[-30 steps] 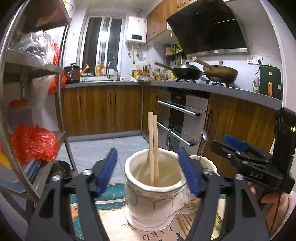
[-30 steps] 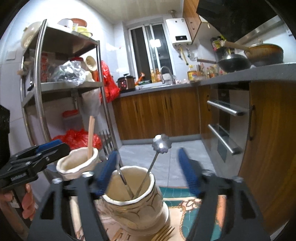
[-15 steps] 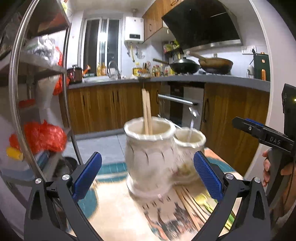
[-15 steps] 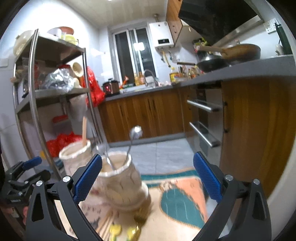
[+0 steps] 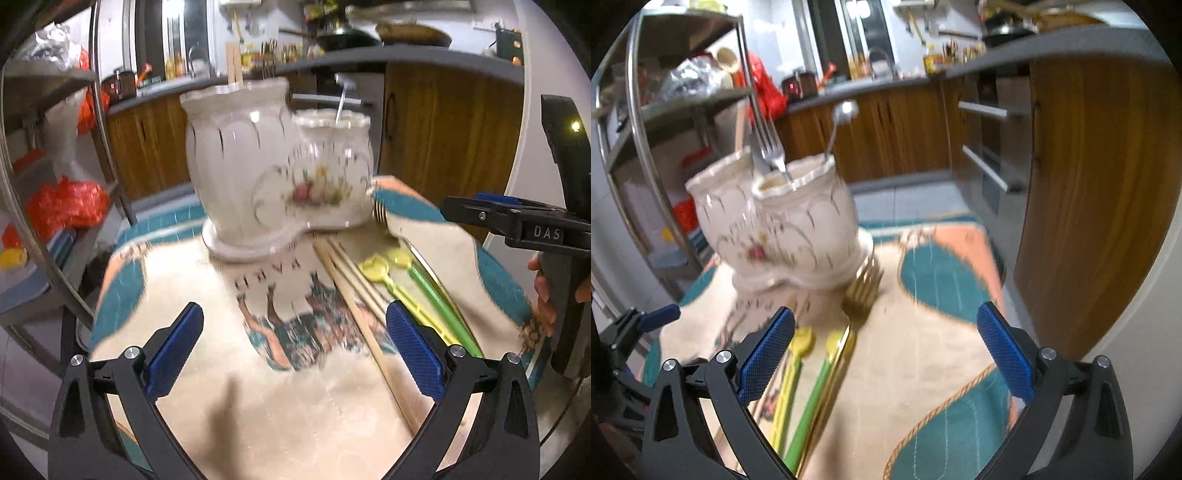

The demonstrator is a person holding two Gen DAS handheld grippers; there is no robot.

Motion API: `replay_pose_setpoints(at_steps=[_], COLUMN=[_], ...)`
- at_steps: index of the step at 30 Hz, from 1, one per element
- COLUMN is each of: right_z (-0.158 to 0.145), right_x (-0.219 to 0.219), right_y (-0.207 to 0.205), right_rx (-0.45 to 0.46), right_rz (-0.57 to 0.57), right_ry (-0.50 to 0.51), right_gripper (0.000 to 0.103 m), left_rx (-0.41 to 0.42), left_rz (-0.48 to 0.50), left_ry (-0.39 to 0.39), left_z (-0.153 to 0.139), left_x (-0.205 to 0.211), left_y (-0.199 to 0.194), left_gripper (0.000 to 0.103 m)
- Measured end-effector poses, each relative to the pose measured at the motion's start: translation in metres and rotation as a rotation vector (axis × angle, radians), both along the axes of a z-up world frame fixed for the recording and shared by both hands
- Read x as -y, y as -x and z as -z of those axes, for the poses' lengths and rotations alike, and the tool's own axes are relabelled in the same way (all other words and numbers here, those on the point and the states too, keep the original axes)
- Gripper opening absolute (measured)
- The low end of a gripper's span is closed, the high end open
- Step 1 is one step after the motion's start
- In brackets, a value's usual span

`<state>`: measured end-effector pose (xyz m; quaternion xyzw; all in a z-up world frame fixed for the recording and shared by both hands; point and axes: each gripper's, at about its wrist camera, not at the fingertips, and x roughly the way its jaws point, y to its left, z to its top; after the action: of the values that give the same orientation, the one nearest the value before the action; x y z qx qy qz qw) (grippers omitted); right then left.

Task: Organize utensils
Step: 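Move both open tools back toward the remaining utensils on the table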

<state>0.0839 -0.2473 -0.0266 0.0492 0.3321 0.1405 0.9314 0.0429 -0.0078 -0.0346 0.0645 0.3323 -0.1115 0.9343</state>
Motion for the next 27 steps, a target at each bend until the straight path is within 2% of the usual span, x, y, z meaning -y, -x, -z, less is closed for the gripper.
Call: replay_pose_setpoints(at_steps=[4,8,17,19,21,23,26,27], right_z=[0.009,0.014,0.018,0.02,0.021,0.025,0.028,0.03], right_x=[-0.006,-0.013,-0.022,-0.026,-0.028,-0.03,-0.032,-0.032], right_y=[-0.002,-0.004,-0.009,-0.01,-0.011,-0.013,-0.016,-0.017], right_rx=[-0.028,-0.039,-0.087,-0.103,-0.114,-0.133,-0.166,-0.177], right_rz=[-0.013,-0.025,-0.089,-0.108,-0.113,-0.113,-0.131,-0.143], right_ry=[0.035,0.076,0.078,0.066,0.068,0.069,0.038,0.024], right_gripper=[0.098,0.098,0.095,0.088,0.076,0.066,0.047,0.038], left_rx=[-0.043,-0.066,-0.107,-0.111,-0.118,-0.127,-0.132,-0.135], left_rz=[-0.004,-0.006,0.009,0.014,0.021,0.041,0.072,0.082], left_ry=[0.02,0.007,-0.003,-0.003,0.003,0.003,-0.014,-0.013], left_z=[0.007,0.014,0.017,0.017,0.016,0.017,0.019,0.019], left_x=[0.0,0.001,0.003,0.005,0.007,0.01,0.017,0.019], left_y=[-0.003,-0.007,-0.011,-0.01,-0.011,-0.01,-0.007,-0.006], left_gripper=[0.097,0.097,0.097,0.097,0.096,0.089,0.072,0.062])
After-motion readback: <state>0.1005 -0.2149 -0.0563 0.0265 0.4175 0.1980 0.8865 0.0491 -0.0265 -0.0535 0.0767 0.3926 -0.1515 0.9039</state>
